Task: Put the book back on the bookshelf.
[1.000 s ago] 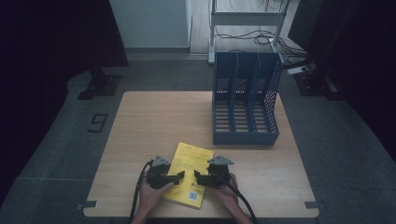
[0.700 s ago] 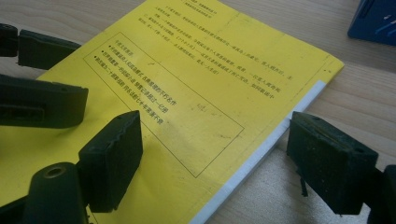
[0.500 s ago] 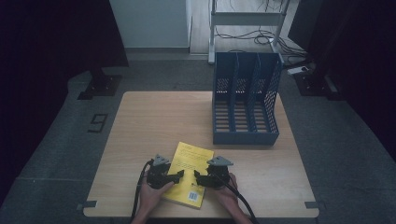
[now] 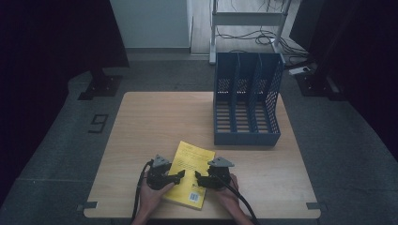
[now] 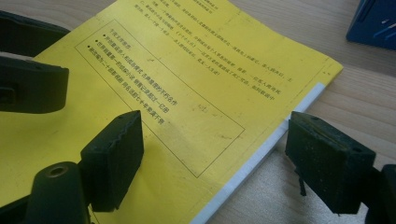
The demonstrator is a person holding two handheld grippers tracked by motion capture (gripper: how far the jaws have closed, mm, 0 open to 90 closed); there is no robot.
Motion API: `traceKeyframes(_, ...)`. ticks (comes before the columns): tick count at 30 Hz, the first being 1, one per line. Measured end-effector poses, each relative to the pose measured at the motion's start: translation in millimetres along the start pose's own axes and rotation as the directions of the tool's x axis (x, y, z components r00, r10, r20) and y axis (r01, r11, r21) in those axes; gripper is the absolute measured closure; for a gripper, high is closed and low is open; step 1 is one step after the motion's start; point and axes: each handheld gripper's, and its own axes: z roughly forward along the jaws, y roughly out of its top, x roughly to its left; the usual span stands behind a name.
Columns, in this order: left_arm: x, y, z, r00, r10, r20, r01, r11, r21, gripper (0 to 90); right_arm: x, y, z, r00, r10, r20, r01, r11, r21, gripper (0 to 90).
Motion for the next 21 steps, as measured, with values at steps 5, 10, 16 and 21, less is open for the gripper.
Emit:
traceKeyframes(5,-0.9,1.9,-5.3,0.9992,-0.015,0.037,0.016,0.9995,-0.027,33.1,-0.1,0.0,0.0,1.0000,0.001,-0.001,-0.001,1.000,0.000,19.0)
traceKeyframes(10,-1.1,3.4,-10.8,0.9956,-0.043,0.083,0.047,0.9976,-0.051,33.5,-0.3,0.0,-0.1,1.0000,0.002,-0.002,-0.002,1.000,-0.001,19.0)
traceKeyframes(16,-3.1,5.6,-16.8,0.9890,-0.046,0.140,0.057,0.9954,-0.076,34.7,-1.1,-0.1,-0.2,0.9999,0.009,-0.008,-0.009,1.000,-0.004,19.0)
traceKeyframes(21,0.1,5.4,-15.5,0.9868,-0.054,0.152,0.062,0.9970,-0.046,34.9,-1.0,-0.1,-0.2,0.9999,0.009,-0.008,-0.009,1.000,-0.004,19.0)
